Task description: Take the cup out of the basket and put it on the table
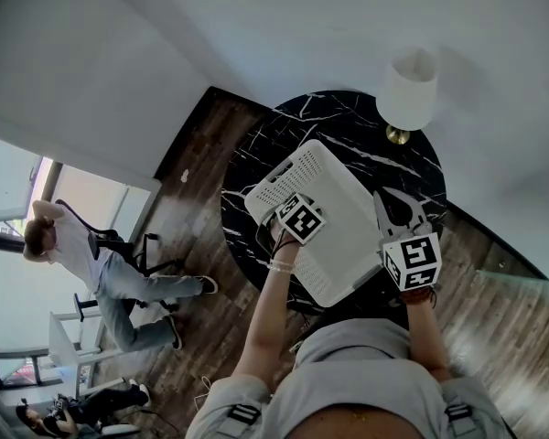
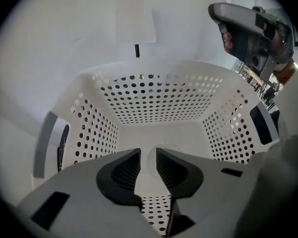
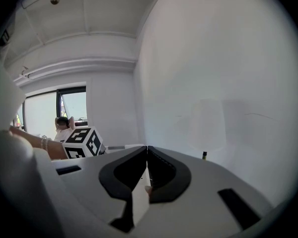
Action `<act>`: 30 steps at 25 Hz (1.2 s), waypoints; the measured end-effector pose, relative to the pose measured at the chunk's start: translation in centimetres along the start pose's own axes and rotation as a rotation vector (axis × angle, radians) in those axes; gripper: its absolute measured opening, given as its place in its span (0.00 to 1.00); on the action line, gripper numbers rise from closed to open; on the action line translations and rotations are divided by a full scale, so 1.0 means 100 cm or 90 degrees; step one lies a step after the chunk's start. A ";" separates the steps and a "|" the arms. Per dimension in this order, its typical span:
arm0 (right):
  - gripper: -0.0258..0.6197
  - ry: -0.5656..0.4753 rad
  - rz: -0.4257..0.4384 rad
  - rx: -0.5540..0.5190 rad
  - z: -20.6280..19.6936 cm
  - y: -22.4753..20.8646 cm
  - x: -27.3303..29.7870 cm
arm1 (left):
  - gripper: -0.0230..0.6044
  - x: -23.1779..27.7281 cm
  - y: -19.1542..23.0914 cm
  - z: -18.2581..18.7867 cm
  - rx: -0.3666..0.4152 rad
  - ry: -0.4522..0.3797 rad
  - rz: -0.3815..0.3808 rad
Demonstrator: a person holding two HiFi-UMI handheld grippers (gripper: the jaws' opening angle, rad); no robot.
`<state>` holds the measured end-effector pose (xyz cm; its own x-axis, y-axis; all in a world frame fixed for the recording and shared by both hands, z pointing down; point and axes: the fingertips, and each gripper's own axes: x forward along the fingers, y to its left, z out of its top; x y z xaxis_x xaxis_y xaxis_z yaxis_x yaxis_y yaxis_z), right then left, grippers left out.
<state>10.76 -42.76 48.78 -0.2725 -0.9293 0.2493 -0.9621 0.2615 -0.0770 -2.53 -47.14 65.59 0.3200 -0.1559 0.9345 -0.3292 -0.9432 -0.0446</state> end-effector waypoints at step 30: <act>0.05 0.020 0.004 0.007 -0.005 0.000 0.016 | 0.17 0.058 -0.009 -0.015 0.003 0.069 -0.075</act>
<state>10.36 -44.11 49.71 -0.2793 -0.9190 0.2783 -0.9602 0.2649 -0.0890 -1.73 -46.77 71.59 0.2590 -0.0122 0.9658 -0.2912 -0.9544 0.0660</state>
